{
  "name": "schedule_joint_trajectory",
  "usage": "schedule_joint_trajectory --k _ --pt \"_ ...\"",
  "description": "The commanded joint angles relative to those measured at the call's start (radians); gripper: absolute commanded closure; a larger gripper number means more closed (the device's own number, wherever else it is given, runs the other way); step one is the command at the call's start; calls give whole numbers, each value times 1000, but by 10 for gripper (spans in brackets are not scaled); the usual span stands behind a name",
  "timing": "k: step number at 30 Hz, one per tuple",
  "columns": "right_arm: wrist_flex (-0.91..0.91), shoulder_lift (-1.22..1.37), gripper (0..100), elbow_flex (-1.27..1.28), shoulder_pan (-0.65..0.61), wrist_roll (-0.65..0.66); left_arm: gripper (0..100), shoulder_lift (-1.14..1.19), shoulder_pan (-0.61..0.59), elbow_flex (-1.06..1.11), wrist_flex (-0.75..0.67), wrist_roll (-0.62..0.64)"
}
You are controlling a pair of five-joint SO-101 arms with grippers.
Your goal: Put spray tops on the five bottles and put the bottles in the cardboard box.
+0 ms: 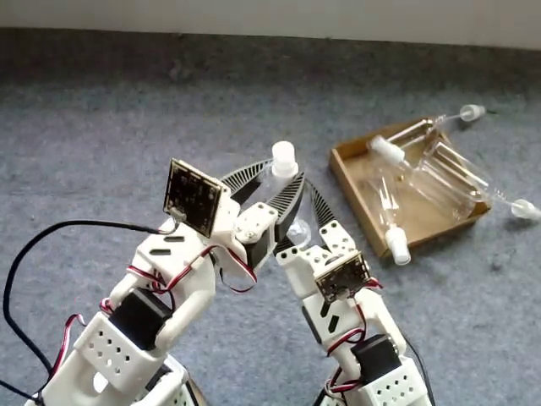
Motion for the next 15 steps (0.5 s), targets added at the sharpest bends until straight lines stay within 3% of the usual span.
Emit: schedule_joint_trajectory --k 1,4,10,15 --pt "1 -15 943 173 -1 -8 992 -5 8 51 -55 -37" --pt "1 -15 943 173 -1 -8 976 -8 8 53 -51 -41" --pt "2 -15 943 173 -1 -8 803 -13 7 54 -49 -41" --pt "2 -15 943 173 -1 -8 787 -15 -50 18 -40 -41"
